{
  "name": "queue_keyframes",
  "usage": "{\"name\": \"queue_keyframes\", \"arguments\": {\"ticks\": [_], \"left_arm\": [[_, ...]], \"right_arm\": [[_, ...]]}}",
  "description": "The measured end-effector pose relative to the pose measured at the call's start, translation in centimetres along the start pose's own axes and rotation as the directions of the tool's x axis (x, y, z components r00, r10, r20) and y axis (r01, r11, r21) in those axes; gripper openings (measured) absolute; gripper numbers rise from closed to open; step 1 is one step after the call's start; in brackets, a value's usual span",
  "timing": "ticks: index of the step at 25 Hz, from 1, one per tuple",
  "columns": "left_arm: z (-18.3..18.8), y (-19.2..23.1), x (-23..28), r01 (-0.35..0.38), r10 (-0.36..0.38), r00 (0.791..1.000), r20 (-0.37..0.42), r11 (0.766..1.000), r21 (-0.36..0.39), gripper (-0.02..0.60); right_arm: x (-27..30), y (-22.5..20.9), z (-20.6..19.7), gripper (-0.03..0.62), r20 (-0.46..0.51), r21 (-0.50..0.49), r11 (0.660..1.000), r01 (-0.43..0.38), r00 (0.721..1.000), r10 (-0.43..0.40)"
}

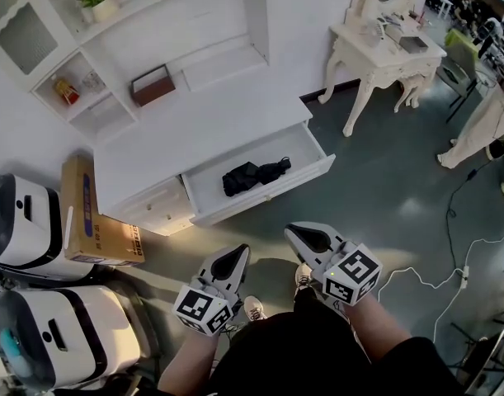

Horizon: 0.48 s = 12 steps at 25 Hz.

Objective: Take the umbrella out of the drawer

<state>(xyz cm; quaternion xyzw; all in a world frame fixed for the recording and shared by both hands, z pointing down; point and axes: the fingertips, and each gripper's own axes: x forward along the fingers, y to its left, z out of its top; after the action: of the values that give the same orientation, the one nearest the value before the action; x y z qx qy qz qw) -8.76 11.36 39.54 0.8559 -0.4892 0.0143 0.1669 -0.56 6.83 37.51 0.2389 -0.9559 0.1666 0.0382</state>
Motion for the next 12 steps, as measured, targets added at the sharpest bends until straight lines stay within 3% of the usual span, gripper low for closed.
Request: {"name": "queue_keyframes", "arguments": {"ticks": [12], "left_arm": [[-0.4, -0.2, 4.7, -0.072, 0.072, 0.997, -0.010, 0.997, -0.014, 0.005]], "right_arm": [[-0.1, -5.4, 0.5, 0.002, -0.026, -0.002, 0.998, -0.059, 0.998, 0.059]]}}
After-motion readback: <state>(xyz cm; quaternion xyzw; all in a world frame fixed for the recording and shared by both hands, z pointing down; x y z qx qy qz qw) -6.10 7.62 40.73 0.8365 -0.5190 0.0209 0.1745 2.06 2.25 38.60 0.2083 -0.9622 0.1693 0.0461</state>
